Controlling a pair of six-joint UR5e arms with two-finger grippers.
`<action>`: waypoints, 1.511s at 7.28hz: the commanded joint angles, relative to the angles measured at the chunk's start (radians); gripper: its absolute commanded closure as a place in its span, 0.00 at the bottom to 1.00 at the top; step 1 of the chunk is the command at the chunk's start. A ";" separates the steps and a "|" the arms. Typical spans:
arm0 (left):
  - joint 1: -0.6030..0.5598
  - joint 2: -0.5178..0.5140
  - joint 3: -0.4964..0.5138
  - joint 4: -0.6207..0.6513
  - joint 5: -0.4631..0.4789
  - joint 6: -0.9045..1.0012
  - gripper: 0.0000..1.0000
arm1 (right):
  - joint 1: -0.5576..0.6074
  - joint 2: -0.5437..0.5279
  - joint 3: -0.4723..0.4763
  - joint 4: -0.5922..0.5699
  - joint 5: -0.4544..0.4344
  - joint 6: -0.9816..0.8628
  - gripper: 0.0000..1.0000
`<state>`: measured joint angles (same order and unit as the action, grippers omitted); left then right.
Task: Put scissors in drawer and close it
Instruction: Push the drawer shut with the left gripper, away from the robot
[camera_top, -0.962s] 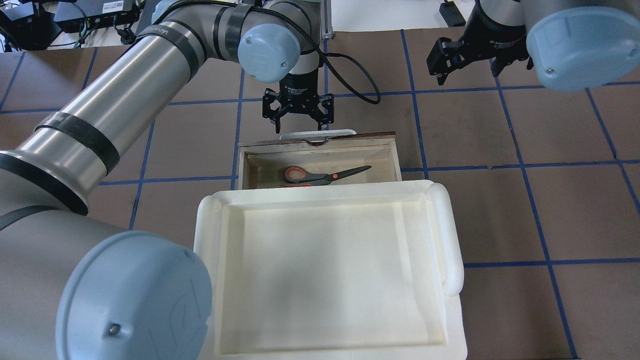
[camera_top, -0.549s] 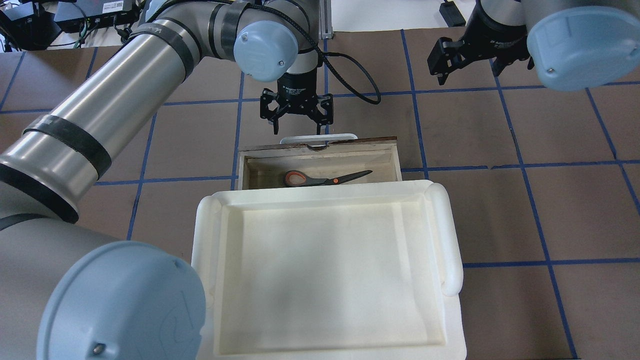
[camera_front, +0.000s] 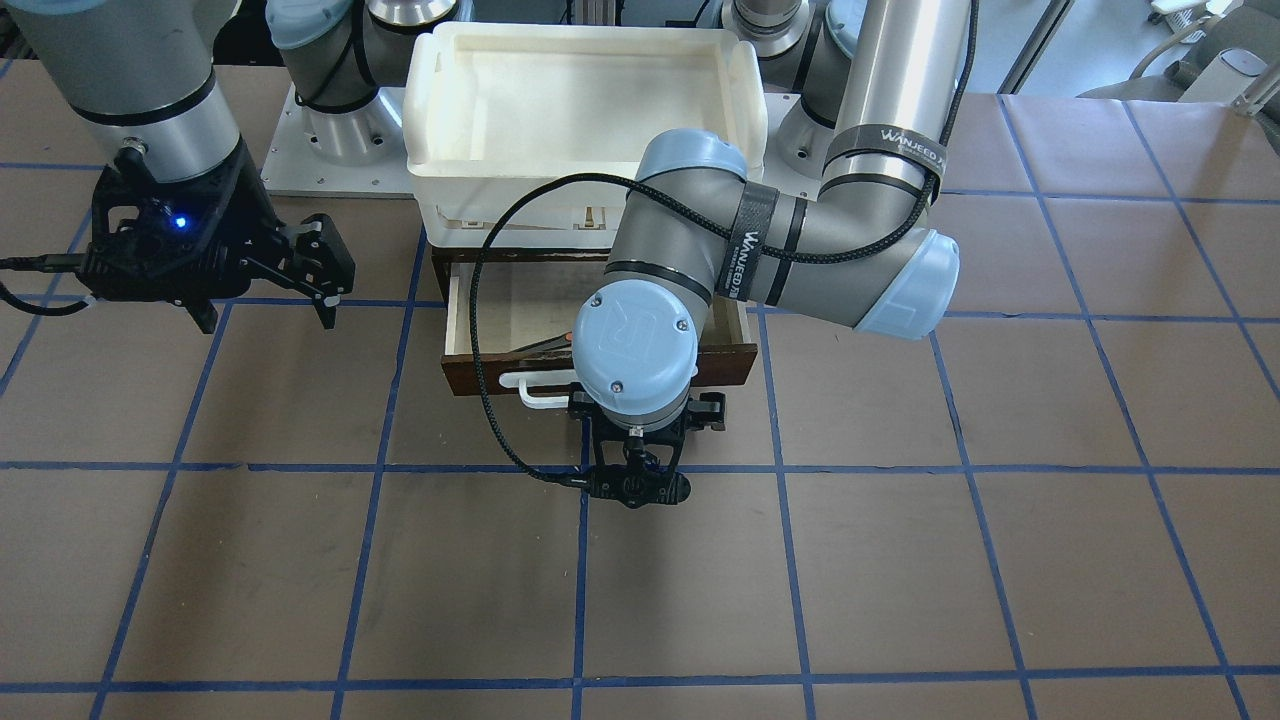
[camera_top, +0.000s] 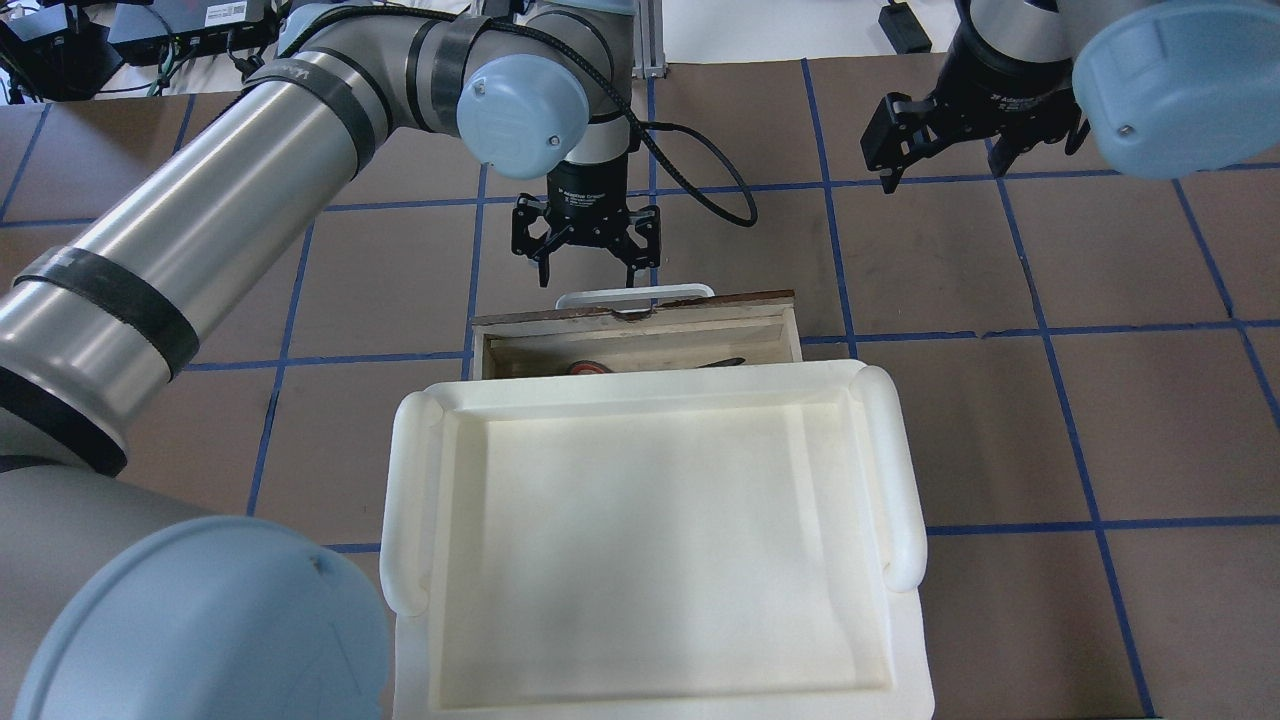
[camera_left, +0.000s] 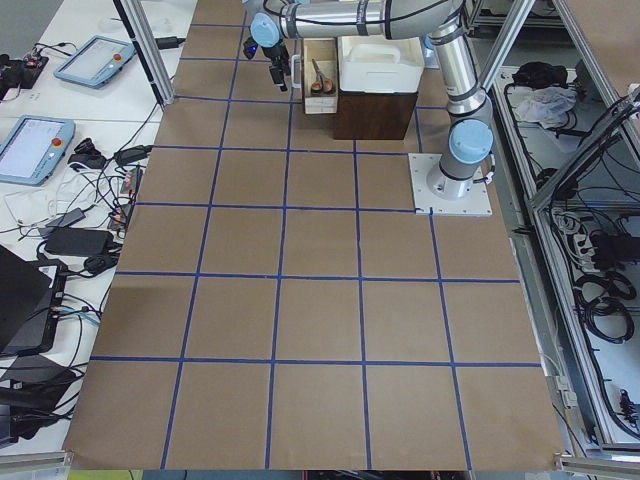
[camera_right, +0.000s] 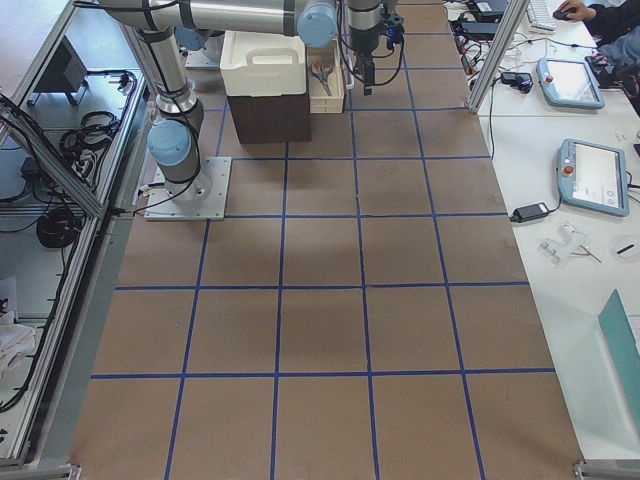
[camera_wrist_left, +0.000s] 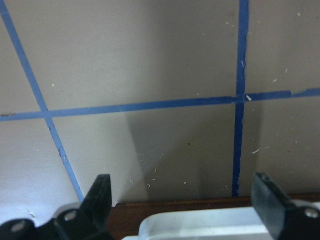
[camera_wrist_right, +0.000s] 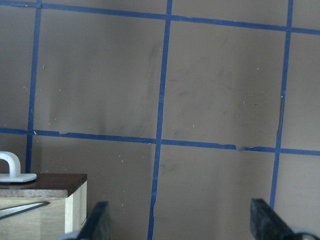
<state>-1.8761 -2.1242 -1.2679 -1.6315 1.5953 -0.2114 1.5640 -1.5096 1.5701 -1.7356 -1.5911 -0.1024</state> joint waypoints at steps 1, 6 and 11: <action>-0.002 0.030 -0.028 -0.030 0.000 -0.006 0.00 | 0.004 -0.004 -0.001 0.022 0.039 0.003 0.00; -0.011 0.073 -0.079 -0.114 0.003 -0.055 0.00 | 0.005 -0.003 0.001 0.021 0.040 0.012 0.00; -0.021 0.101 -0.107 -0.165 0.002 -0.100 0.00 | 0.005 -0.003 -0.001 0.011 0.027 0.000 0.00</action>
<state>-1.8966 -2.0355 -1.3729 -1.7901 1.5953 -0.3078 1.5693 -1.5125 1.5695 -1.7221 -1.5603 -0.0983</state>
